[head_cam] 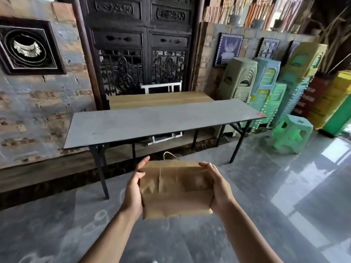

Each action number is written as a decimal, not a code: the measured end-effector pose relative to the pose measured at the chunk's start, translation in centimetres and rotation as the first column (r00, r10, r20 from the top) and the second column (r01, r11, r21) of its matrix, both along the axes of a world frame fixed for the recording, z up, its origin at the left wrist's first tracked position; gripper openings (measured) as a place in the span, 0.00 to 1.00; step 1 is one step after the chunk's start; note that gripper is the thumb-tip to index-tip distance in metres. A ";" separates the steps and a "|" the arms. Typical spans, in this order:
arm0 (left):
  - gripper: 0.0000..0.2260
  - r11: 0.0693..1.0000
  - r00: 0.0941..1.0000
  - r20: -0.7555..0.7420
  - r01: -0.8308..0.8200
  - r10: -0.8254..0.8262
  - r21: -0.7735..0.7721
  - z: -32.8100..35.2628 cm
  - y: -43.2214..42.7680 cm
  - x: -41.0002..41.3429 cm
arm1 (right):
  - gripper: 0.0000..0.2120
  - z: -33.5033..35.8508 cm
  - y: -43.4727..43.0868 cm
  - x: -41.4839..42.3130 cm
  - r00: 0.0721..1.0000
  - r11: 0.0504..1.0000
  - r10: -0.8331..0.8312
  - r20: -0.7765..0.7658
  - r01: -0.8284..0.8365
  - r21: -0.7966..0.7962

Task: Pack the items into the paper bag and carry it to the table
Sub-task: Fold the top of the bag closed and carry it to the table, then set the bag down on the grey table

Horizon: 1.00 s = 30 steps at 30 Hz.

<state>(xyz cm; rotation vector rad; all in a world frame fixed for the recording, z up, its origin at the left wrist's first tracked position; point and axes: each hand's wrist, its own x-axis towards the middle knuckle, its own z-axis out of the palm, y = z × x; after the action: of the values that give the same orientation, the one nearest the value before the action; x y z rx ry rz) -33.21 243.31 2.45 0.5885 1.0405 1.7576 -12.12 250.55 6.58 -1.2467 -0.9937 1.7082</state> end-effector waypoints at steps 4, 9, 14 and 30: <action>0.23 0.999 1.000 -0.009 -0.024 0.024 0.035 2.0 12.7 -6.5 | 0.15 1.8 12.7 -6.3 1.000 1.000 0.018 -0.021 -0.018 0.011; 0.23 0.999 0.997 -0.067 -0.037 0.038 0.020 3.4 24.3 -12.8 | 0.18 2.7 24.8 -12.3 0.999 0.999 0.034 -0.021 -0.034 -0.002; 0.22 0.997 0.997 -0.038 -0.073 0.071 -0.035 1.7 34.5 -17.4 | 0.16 0.2 36.7 -17.5 0.995 0.994 0.081 -0.052 -0.084 -0.067; 0.21 0.932 0.949 0.064 -0.288 0.309 -0.218 -2.4 71.2 -27.5 | 0.15 -4.8 79.0 -31.6 0.944 0.926 0.326 0.043 -0.310 -0.215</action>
<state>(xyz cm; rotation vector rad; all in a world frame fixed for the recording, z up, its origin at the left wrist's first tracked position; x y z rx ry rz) -60.75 314.51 0.09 0.2185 1.2760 1.8875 -43.75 329.58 1.79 -1.3479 -1.1383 2.0706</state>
